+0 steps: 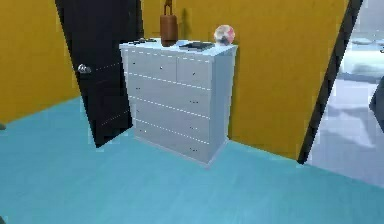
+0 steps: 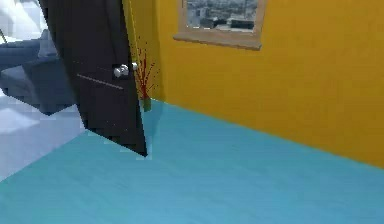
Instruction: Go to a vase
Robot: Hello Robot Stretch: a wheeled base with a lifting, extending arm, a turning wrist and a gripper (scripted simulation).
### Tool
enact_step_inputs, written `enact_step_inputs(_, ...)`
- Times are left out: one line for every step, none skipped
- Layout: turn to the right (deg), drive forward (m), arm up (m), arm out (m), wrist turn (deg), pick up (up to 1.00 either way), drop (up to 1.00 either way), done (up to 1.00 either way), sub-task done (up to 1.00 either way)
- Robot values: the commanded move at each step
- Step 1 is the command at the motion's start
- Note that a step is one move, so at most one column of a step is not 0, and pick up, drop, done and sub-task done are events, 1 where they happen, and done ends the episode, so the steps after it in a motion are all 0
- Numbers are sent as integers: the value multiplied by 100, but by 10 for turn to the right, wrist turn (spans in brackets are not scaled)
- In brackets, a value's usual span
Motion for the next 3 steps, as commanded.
enact_step_inputs(-60, 0, 0, 0, 0, 0, 0, 0, 0)
enact_step_inputs(0, 95, 0, 0, 0, 0, 0, 0, 0)
enact_step_inputs(-450, 0, 0, 0, 0, 0, 0, 0, 0)
